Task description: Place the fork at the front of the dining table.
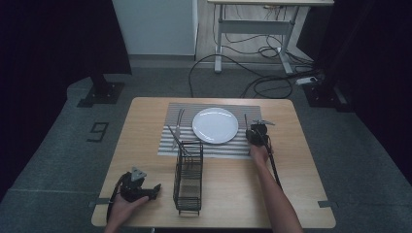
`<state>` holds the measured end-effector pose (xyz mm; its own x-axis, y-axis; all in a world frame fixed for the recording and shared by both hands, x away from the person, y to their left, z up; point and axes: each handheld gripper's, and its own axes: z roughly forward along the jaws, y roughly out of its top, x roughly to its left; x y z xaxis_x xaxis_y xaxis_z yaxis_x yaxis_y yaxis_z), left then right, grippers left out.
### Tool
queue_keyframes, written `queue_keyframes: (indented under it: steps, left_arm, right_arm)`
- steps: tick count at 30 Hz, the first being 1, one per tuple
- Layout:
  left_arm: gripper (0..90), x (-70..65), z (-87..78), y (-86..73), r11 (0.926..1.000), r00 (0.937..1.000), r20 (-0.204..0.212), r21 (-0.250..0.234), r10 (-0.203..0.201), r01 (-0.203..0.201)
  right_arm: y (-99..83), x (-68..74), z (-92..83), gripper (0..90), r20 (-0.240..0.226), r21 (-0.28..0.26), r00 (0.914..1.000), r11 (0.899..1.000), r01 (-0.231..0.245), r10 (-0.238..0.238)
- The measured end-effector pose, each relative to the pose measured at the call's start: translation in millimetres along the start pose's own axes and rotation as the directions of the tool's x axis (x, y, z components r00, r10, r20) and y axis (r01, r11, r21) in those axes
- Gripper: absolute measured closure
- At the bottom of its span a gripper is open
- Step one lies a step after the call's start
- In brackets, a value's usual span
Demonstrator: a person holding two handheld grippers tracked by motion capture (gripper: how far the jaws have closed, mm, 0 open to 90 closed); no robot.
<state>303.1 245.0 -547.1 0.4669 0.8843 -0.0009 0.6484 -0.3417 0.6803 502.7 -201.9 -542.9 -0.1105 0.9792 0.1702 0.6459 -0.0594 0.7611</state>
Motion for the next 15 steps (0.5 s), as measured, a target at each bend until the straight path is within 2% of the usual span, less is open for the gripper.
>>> queue_keyframes:
  steps: [7,15]
  left_arm:
    - [9.5,0.1,0.0,0.0,1.0,1.0,0.0,0.0,0.001,-0.001]
    - [9.4,0.3,0.0,0.0,1.0,1.0,0.002,0.0,0.002,-0.002]
  right_arm:
    - [-0.5,3.1,7.0,86.0,0.023,0.023,0.9996,1.0,0.013,-0.014]
    - [-1.5,2.0,10.8,86.0,0.026,0.016,0.9997,1.0,0.001,-0.002]
